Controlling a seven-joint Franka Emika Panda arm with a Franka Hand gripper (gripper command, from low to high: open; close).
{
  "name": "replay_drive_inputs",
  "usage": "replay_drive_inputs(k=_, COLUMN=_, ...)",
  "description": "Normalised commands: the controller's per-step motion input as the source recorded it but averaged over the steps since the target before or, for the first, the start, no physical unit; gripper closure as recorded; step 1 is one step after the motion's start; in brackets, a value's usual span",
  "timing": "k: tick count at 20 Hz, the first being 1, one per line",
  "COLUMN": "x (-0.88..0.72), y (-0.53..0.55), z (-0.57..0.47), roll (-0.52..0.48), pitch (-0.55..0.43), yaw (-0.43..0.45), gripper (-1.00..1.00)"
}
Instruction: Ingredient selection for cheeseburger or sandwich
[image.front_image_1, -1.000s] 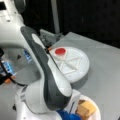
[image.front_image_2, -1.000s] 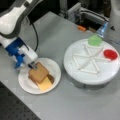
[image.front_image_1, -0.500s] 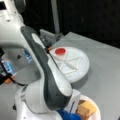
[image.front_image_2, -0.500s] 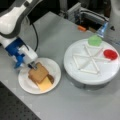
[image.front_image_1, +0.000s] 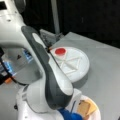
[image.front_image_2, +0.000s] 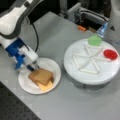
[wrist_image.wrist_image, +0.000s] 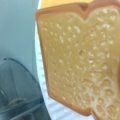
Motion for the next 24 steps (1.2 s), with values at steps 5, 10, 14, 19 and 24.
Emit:
replay_drive_inputs(k=5, x=-0.06, y=0.11, z=0.08, roll=0.018, pitch=-0.16, yaw=-0.076, gripper=-1.0)
replay_drive_inputs(k=10, x=-0.06, y=0.13, z=0.21, roll=-0.122, pitch=-0.101, yaw=-0.076, gripper=-1.0)
replay_drive_inputs(k=14, x=-0.09, y=0.21, z=0.45, roll=-0.493, pitch=0.048, yaw=-0.123, gripper=-1.0)
replay_drive_inputs(k=19, x=-0.12, y=0.35, z=0.36, roll=-0.628, pitch=0.079, yaw=-0.147, gripper=-1.0)
replay_drive_inputs(k=24, x=-0.32, y=0.54, z=0.23, roll=-0.788, pitch=-0.013, yaw=-0.209, gripper=-1.0)
